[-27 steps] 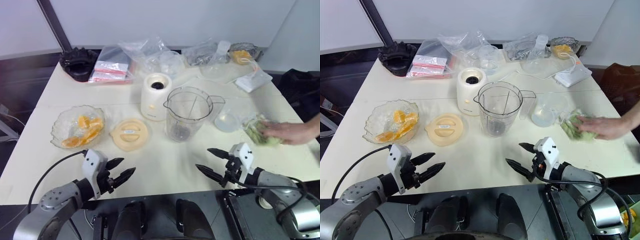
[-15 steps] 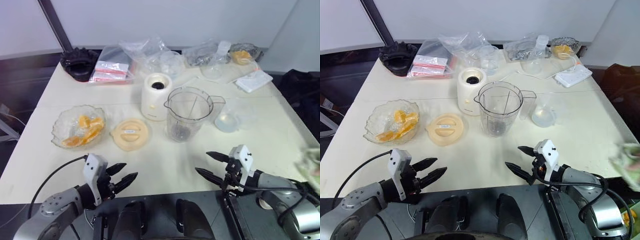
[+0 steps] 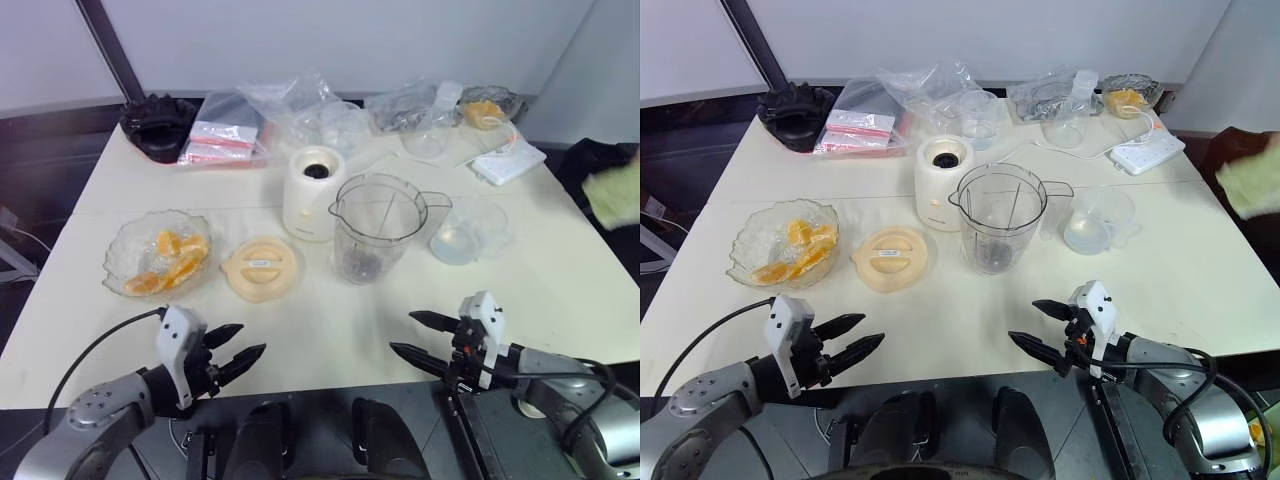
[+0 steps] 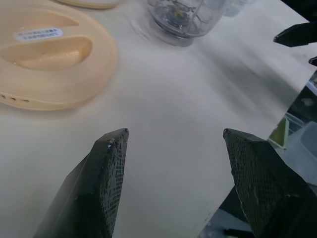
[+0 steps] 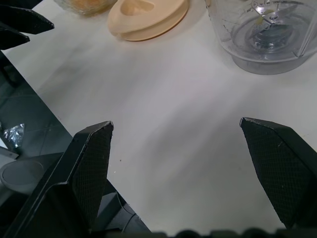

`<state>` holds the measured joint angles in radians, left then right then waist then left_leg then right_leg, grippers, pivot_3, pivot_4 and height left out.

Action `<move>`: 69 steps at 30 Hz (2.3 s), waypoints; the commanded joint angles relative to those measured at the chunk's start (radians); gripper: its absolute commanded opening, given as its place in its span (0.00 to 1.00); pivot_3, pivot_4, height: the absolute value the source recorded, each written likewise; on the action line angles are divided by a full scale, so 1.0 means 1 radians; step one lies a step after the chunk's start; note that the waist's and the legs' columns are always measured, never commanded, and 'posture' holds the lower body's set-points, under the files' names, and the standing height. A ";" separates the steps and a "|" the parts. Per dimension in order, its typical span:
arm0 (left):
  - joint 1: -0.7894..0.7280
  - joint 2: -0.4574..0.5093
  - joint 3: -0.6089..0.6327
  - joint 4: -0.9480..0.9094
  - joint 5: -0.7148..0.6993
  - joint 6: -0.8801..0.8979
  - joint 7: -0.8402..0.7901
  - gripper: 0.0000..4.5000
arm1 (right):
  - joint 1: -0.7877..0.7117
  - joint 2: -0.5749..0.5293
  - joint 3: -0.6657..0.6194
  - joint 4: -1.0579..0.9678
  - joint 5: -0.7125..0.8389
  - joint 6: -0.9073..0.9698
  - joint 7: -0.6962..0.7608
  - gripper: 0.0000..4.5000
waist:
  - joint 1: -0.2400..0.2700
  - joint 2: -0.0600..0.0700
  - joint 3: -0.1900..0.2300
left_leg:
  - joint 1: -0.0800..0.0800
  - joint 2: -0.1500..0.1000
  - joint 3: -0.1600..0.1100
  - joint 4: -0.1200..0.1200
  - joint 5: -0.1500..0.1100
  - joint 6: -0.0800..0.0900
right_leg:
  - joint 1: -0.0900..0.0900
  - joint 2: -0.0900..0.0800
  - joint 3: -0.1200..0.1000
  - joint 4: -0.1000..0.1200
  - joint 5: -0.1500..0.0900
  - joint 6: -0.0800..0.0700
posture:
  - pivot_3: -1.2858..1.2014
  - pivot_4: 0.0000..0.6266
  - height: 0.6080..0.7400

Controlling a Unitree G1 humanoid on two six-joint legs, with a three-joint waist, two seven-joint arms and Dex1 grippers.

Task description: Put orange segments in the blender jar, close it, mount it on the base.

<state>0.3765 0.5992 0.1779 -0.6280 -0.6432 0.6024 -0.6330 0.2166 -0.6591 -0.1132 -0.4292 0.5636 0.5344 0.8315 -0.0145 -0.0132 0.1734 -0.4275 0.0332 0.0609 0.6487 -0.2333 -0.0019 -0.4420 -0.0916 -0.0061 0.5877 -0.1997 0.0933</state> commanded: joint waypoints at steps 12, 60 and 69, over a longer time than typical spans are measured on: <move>-0.336 0.221 0.097 0.005 -0.086 0.266 0.054 0.71 | -0.009 -0.104 -0.113 -0.062 0.086 0.060 0.057 0.95 | 0.009 -0.002 0.001 | 0.000 0.000 -0.001 0.001 0.000 0.001 | 0.001 0.001 0.000 0.001 0.000 0.000 | 0.52 0.24 1.00; -1.220 0.295 -0.548 0.855 0.757 0.256 -0.370 0.71 | -0.181 -0.148 0.015 -0.311 0.271 0.287 -0.115 0.95 | 0.027 -0.016 0.006 | -0.007 -0.001 0.000 0.015 -0.003 0.004 | 0.002 0.004 -0.001 0.012 0.001 0.000 | 0.52 0.24 1.00; -1.179 0.264 -0.557 0.914 0.791 0.222 -0.321 0.71 | -0.170 -0.152 0.007 -0.316 0.271 0.289 -0.115 0.95 | 0.027 -0.016 0.006 | -0.007 -0.001 -0.001 0.016 -0.002 0.004 | 0.000 0.006 -0.001 0.015 0.001 0.000 | 0.52 0.24 1.00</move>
<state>-0.7971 0.8636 -0.4035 0.2905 0.1380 0.8360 -0.9685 0.0443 -0.8038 -0.0873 -0.7237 0.8288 0.8369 0.7121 0.0127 -0.0295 0.1791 -0.4343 0.0321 0.0603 0.6653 -0.2357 0.0021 -0.4417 -0.0853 -0.0067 0.6033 -0.1991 0.0938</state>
